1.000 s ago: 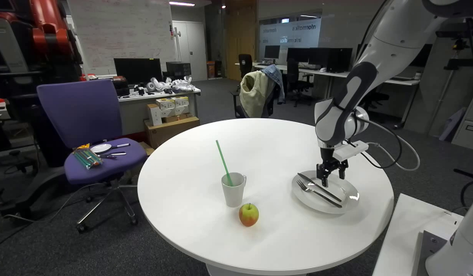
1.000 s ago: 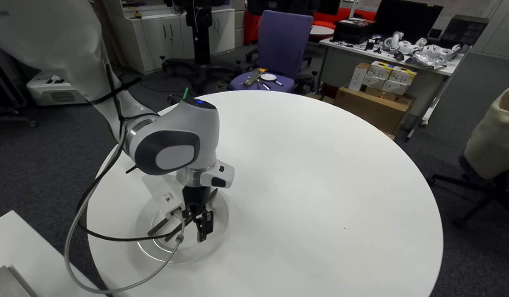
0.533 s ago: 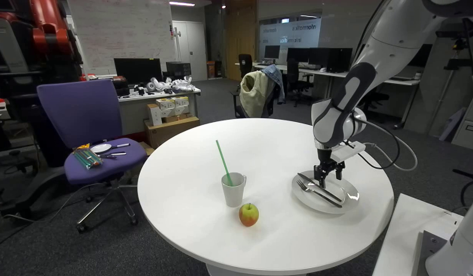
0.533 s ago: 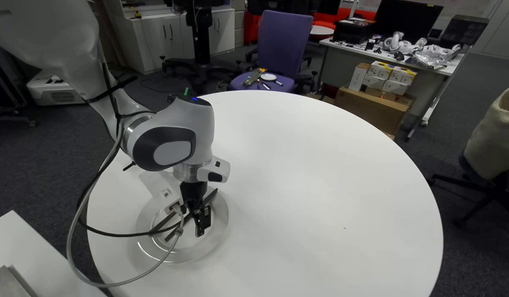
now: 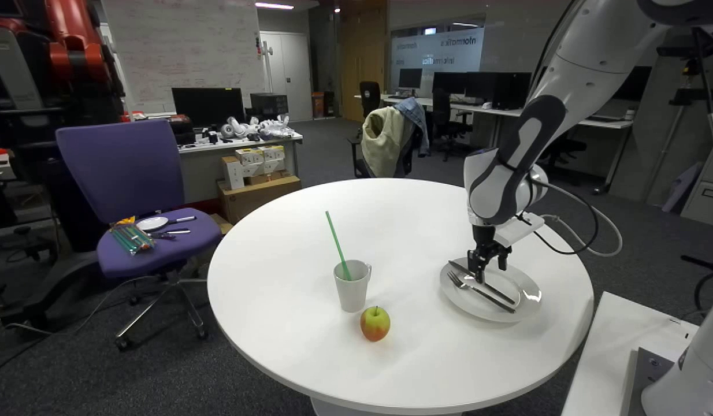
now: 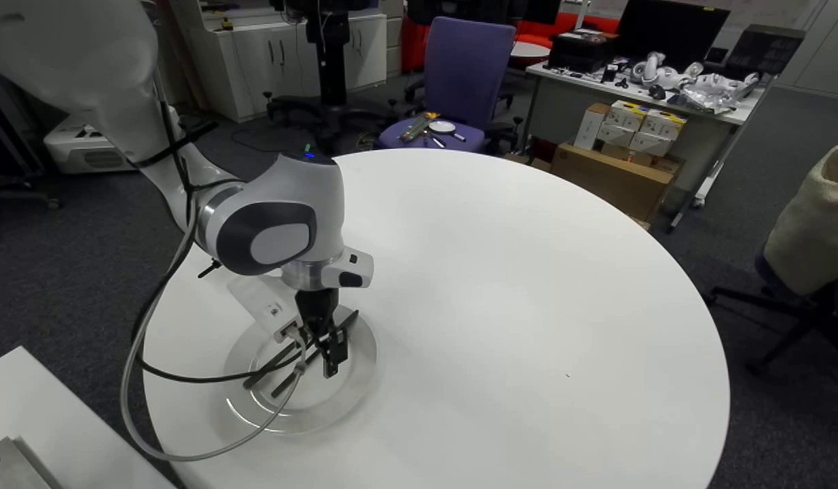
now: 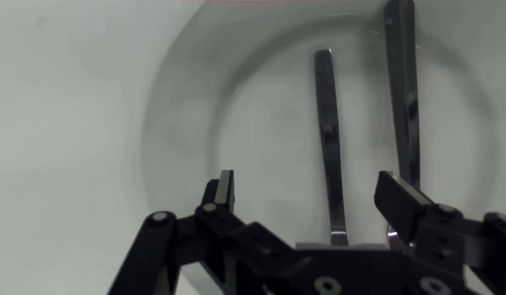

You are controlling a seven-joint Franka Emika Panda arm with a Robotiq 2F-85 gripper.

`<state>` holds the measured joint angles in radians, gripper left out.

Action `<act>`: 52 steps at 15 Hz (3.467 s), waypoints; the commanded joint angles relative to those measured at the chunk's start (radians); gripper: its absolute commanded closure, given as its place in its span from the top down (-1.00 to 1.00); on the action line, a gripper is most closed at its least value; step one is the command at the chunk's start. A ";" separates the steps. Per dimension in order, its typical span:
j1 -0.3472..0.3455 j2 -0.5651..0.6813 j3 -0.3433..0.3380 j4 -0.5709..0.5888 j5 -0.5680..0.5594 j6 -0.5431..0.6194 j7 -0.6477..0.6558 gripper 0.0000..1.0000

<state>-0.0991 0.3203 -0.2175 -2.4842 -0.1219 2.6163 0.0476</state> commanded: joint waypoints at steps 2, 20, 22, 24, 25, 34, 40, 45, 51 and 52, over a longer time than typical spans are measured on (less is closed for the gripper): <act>0.009 -0.027 0.000 -0.025 -0.026 0.030 0.018 0.40; 0.002 -0.007 0.015 -0.020 -0.016 0.038 0.001 0.08; -0.003 -0.015 0.010 -0.029 -0.020 0.041 -0.006 -0.04; -0.006 -0.018 0.008 -0.034 -0.021 0.045 -0.010 -0.12; -0.008 -0.019 0.007 -0.035 -0.022 0.046 -0.012 -0.16; -0.011 -0.019 0.004 -0.038 -0.020 0.066 -0.015 -0.38; -0.017 -0.023 0.007 -0.039 -0.014 0.061 -0.019 -0.03; -0.018 -0.023 0.008 -0.039 -0.014 0.059 -0.024 -0.21; -0.018 -0.023 0.008 -0.039 -0.015 0.056 -0.026 -0.12; -0.017 -0.023 0.008 -0.039 -0.016 0.055 -0.026 -0.13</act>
<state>-0.1046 0.3267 -0.2095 -2.4896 -0.1234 2.6420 0.0420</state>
